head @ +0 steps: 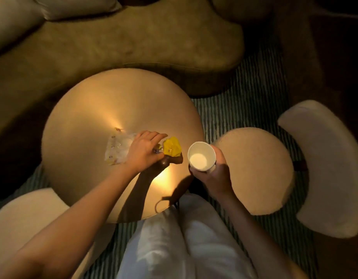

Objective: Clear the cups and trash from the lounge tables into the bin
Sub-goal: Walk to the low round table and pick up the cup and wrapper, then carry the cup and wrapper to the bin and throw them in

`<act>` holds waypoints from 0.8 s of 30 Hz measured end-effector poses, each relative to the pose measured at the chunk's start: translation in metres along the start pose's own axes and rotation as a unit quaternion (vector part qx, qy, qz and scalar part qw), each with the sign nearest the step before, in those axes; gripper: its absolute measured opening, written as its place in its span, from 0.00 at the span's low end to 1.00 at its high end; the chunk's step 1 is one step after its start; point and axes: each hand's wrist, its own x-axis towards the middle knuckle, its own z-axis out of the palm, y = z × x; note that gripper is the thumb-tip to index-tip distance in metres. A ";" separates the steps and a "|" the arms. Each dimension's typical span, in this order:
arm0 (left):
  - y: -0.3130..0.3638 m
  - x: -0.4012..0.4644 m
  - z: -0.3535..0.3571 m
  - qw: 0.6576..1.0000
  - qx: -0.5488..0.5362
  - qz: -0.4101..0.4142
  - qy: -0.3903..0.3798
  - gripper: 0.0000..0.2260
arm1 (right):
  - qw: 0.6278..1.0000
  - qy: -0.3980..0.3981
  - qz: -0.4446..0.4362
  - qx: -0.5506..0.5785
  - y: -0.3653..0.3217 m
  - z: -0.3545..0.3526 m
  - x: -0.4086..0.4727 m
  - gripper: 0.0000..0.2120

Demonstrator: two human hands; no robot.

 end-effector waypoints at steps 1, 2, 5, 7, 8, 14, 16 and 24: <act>-0.002 -0.014 -0.008 0.999 -0.012 -0.029 0.024 0.26 | 1.000 -0.020 -0.012 0.007 -0.007 0.001 0.005 0.37; -0.004 -0.029 -0.016 0.996 -0.022 -0.063 0.052 0.26 | 0.999 -0.045 -0.020 0.021 -0.014 0.003 0.012 0.36; -0.012 -0.084 -0.035 0.971 -0.040 -0.188 0.139 0.25 | 0.987 -0.143 -0.036 0.062 -0.039 0.015 0.030 0.35; -0.010 -0.125 -0.047 0.942 -0.037 -0.273 0.192 0.25 | 0.974 -0.206 -0.072 0.062 -0.058 0.032 0.038 0.36; -0.006 -0.145 -0.051 0.925 -0.033 -0.313 0.214 0.25 | 0.965 -0.237 -0.099 0.056 -0.067 0.043 0.040 0.35; 0.051 -0.257 -0.061 0.785 -0.025 -0.495 0.371 0.24 | 0.859 -0.454 -0.238 -0.004 -0.120 0.126 0.007 0.34; 0.075 -0.292 -0.054 0.739 -0.025 -0.539 0.402 0.25 | 0.813 -0.506 -0.287 -0.014 -0.134 0.146 -0.022 0.34; 0.173 -0.429 -0.009 0.576 -0.017 -0.627 0.524 0.25 | 0.677 -0.646 -0.353 0.002 -0.139 0.190 -0.187 0.33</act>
